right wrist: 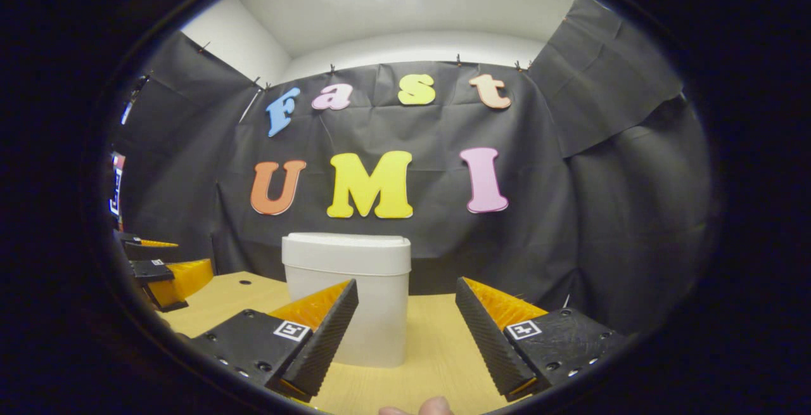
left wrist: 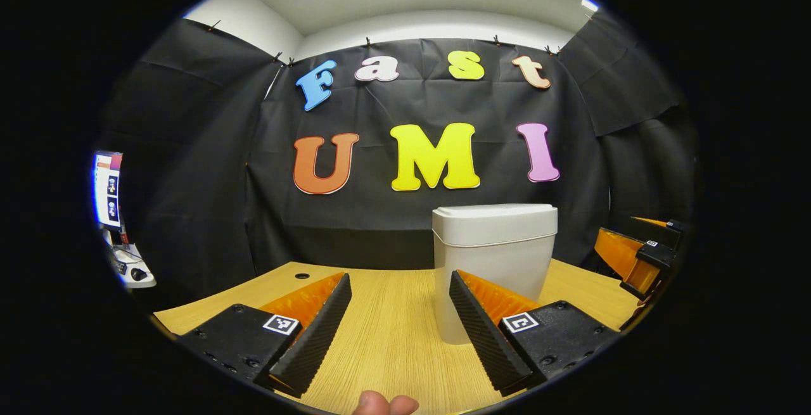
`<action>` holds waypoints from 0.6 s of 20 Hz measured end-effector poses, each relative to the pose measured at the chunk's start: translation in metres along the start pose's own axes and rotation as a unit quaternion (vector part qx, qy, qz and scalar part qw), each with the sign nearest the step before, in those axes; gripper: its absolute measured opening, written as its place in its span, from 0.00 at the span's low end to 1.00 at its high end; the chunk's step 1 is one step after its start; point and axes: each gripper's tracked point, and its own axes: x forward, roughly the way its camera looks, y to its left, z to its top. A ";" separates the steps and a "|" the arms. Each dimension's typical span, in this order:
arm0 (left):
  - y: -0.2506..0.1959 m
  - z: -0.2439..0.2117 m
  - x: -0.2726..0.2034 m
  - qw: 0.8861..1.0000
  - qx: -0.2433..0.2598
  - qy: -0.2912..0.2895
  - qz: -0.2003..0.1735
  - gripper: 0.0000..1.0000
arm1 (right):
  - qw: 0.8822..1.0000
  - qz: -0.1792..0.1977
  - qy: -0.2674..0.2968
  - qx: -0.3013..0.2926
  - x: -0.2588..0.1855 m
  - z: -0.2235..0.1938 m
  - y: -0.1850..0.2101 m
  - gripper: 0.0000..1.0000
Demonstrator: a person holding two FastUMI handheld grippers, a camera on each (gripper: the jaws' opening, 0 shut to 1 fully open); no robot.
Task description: Press the lid of the desktop garbage bin to open it, pick up the crumpled paper on the desktop and throw it into the bin, then pick up the pop can on the desktop and drop it into the bin, and finally close the garbage bin lid.
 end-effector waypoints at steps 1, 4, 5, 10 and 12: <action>0.000 0.001 0.001 1.000 0.000 -0.001 0.001 1.00 | 1.000 -0.001 0.002 -0.003 0.000 -0.003 0.000 0.96; -0.005 -0.002 0.001 1.000 0.002 0.001 -0.003 1.00 | 1.000 -0.002 0.009 -0.011 0.002 -0.006 0.002 0.96; -0.006 -0.002 0.002 1.000 0.006 0.000 -0.003 1.00 | 1.000 0.001 0.010 -0.011 0.001 -0.005 0.004 0.96; -0.011 0.001 0.001 1.000 0.008 -0.006 -0.006 1.00 | 1.000 0.004 0.010 -0.012 0.001 -0.006 0.008 0.96; -0.009 0.001 0.000 1.000 0.009 -0.007 -0.004 1.00 | 1.000 0.001 0.010 -0.016 0.000 -0.007 0.006 0.96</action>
